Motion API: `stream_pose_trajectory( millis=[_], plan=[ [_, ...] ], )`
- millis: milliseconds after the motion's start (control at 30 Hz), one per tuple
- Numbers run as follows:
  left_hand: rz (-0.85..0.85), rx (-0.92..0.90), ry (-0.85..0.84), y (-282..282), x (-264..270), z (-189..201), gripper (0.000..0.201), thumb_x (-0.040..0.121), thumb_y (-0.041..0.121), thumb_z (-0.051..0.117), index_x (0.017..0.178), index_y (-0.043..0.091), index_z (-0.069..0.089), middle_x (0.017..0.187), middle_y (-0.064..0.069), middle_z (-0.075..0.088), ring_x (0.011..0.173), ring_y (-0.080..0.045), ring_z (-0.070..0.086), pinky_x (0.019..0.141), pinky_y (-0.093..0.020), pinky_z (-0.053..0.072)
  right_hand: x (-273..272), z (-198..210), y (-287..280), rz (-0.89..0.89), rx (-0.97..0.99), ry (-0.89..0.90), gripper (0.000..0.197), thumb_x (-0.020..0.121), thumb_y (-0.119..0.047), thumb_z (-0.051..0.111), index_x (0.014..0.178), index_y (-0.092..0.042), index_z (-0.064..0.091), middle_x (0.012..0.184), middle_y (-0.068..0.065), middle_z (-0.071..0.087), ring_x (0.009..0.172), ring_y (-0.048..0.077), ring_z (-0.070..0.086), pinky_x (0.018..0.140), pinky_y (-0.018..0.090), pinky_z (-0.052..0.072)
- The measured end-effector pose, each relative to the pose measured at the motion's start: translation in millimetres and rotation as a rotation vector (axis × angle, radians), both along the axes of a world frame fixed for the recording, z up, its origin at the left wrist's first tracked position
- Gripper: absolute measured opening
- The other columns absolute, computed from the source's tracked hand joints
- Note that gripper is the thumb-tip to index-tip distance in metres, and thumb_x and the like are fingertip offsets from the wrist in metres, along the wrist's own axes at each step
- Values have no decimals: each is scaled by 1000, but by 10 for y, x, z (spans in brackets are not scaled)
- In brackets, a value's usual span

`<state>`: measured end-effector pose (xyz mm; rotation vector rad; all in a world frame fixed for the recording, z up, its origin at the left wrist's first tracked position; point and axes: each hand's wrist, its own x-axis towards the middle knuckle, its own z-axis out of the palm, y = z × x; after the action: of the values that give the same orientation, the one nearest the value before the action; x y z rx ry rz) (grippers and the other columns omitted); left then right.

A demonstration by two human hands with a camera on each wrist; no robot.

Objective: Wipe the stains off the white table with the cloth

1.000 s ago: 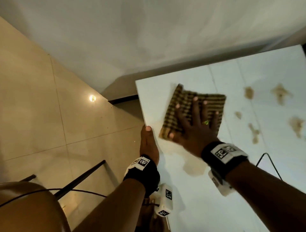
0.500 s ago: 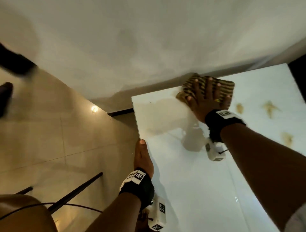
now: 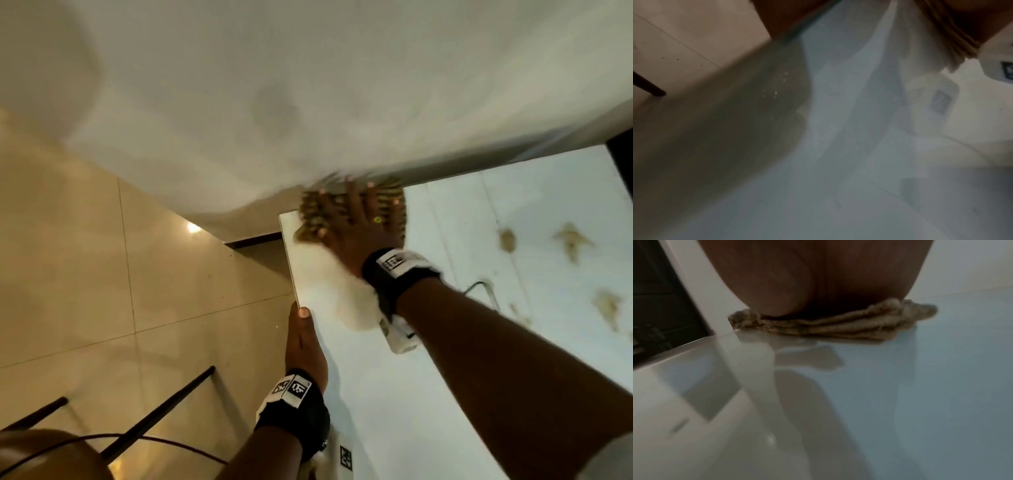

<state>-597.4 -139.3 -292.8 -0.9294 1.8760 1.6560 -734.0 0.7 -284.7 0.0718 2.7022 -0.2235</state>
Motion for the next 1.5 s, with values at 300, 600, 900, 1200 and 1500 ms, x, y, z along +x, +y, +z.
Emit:
stream_pose_trajectory(
  millis=[300,600,900,1200,1500],
  plan=[
    [-31,-6,-2,1,-21,33,53,106,38,28,154,16,28,158,0,33,147,-18,28,111,-21,20,139,44,-107,25,-35,-41,74,93,-73,27,151,-52,-14,161,6,-32,147,40,-28,112,70,-14],
    [-129,-45,0,54,-54,171,55,105,38,28,155,16,22,156,6,26,145,-14,23,108,-17,14,210,-3,343,29,-17,-21,70,95,-69,24,150,-52,-16,163,-7,-28,150,28,-23,115,60,-17],
    [-119,75,-265,-79,50,-190,111,58,103,24,153,45,23,162,9,27,147,-23,30,120,-50,25,278,20,-65,89,-66,-74,73,93,-73,26,149,-53,-16,159,4,-36,145,38,-31,112,69,-15],
    [-182,259,-276,-217,22,-134,85,67,89,46,139,45,43,129,-2,65,112,-29,65,100,-55,50,510,-46,30,347,-4,28,70,95,-69,28,154,-49,-5,166,-2,-20,152,32,-15,116,66,-8],
    [-225,145,-64,-285,-124,-83,71,96,39,56,156,34,18,151,-4,46,128,-25,54,108,-49,46,832,48,474,-16,-1,-118,71,92,-75,13,145,-53,-28,156,4,-41,144,37,-33,113,66,-17]
  ],
)
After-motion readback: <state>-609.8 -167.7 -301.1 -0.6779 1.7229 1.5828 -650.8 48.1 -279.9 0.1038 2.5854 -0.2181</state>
